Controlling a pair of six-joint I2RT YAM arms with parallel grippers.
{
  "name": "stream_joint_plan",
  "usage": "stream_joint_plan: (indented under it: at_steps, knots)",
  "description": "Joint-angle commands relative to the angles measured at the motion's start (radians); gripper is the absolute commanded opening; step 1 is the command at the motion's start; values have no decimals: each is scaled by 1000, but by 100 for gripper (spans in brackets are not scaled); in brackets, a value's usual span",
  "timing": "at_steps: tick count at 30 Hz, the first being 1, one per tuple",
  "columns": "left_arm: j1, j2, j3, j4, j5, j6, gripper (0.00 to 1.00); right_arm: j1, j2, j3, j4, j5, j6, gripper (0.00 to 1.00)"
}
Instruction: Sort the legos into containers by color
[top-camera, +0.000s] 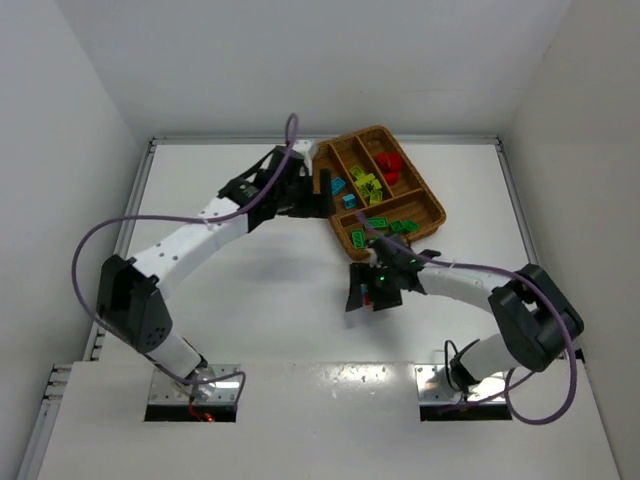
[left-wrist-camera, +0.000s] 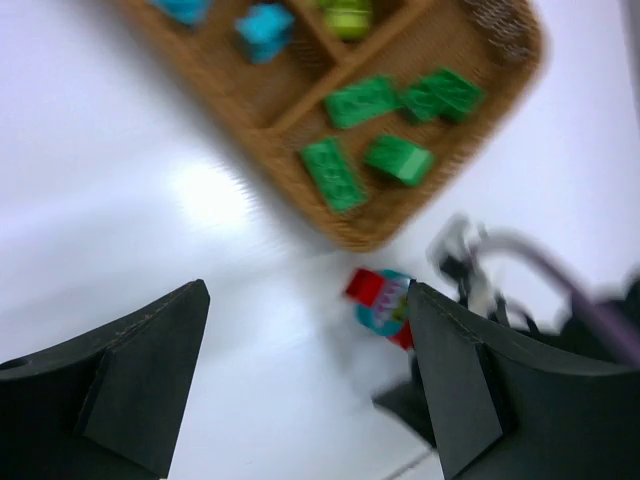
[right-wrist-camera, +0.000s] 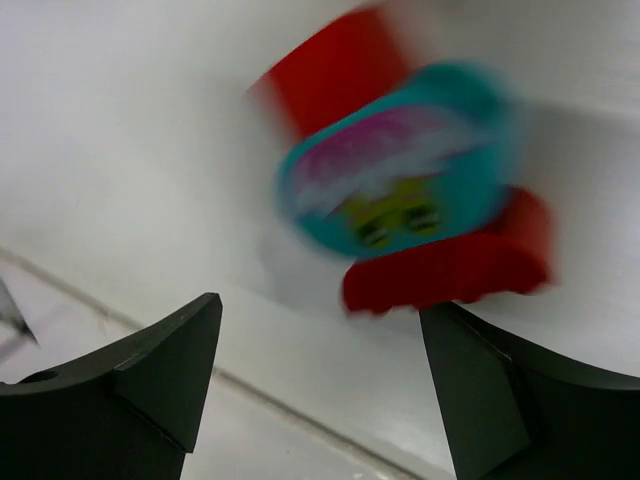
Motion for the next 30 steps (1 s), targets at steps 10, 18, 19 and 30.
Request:
stream_joint_plan:
  at_steps: [10, 18, 19, 30]
  knots:
    - [178, -188, -328, 54, -103, -112, 86, 258, -83, 182, -216, 512, -39, 83]
    - [160, -145, -337, 65, -51, -102, 86, 249, 75, 293, -258, 590, -88, 99]
    - [160, -136, -337, 65, -51, -102, 86, 249, 89, 293, -229, 589, -88, 99]
    - [160, -116, -365, 74, -51, -93, 86, 188, 187, 270, -106, 335, -177, 76]
